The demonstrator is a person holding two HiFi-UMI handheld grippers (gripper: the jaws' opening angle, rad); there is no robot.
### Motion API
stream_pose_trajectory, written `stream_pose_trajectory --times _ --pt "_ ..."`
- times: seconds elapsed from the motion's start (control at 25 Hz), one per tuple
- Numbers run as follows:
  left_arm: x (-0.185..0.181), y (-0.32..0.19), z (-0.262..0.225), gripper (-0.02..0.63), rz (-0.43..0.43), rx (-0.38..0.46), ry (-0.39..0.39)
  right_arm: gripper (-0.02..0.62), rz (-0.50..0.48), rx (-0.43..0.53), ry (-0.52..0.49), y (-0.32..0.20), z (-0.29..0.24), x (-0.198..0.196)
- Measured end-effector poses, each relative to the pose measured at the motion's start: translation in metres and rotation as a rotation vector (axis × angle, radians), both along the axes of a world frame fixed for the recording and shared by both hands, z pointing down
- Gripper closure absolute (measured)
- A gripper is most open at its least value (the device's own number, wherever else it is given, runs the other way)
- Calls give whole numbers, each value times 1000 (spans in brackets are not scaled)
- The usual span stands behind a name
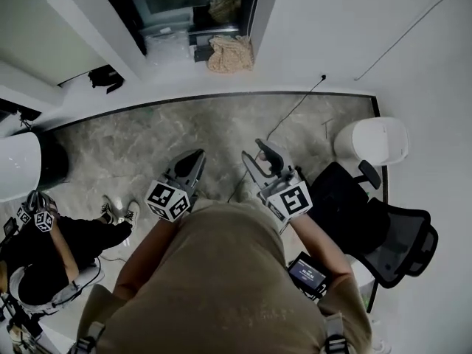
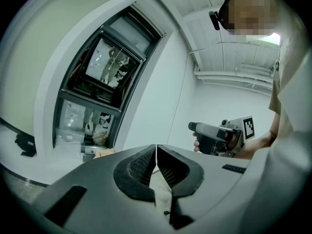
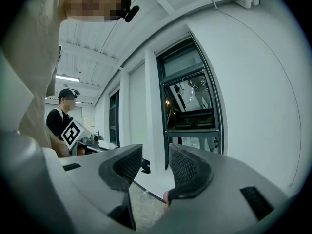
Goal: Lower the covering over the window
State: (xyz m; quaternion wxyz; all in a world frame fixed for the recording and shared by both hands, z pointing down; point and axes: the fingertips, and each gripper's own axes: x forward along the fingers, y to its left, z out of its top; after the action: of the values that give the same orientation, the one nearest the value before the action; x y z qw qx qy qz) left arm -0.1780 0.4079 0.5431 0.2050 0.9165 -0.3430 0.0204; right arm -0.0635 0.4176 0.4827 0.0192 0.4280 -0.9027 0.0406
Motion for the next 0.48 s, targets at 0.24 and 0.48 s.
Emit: stream_pose_trajectory --times 0.24,0.48 --pt "-12 -3 -8 592 6 21 -7 439 -4 39 14 -7 -14 -15" --pt "-16 -5 -3 591 9 8 -24 439 -16 38 6 -13 -13 -24"
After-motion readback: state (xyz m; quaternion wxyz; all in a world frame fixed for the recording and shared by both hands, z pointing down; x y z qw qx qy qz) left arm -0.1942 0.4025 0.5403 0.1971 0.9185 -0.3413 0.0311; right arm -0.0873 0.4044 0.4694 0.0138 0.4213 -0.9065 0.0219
